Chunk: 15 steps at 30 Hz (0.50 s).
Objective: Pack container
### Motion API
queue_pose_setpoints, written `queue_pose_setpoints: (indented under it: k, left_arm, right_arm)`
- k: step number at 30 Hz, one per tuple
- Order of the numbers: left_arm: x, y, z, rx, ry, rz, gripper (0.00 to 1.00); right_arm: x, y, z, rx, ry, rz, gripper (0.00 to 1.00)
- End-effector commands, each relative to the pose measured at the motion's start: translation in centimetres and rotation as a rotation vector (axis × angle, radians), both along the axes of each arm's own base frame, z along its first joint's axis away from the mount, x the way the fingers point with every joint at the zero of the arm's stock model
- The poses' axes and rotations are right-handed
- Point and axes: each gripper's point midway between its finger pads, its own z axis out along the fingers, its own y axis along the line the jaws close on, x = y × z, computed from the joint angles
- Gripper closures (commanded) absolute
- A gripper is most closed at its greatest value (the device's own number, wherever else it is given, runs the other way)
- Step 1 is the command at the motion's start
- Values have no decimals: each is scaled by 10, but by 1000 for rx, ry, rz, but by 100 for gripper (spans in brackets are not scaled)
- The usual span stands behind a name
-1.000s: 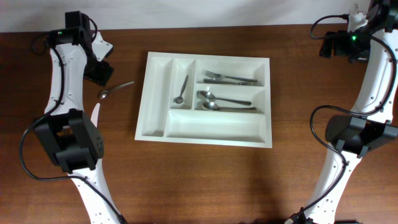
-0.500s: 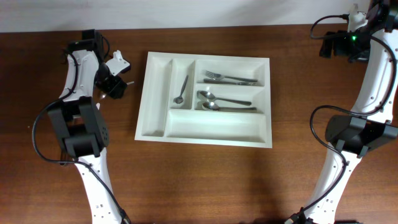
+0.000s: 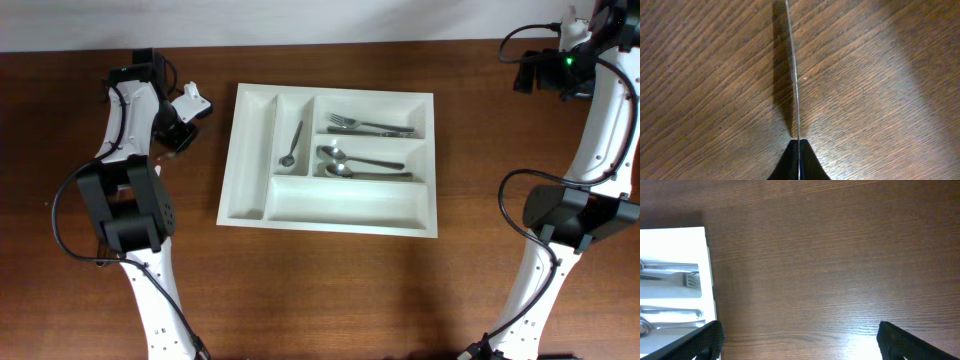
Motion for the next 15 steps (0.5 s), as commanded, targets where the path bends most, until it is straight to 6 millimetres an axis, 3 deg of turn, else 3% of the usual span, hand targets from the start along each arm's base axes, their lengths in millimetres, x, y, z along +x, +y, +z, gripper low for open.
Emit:
queue_pose_setpoints:
  k: [1,7,15]
  left_arm:
    - [1,-1,-5,-21,6,20,98]
    - [3,-2,-2,-22,-7,50,98]
    - [23,-1,42,-25,-102,150,98]
  right_arm:
    - [-4,-3,15,-16,-29,-16,1]
    - [-4,-3,15,-16,-30,-16,1]
    - [-4,-3,15,-16,-30,-16,1]
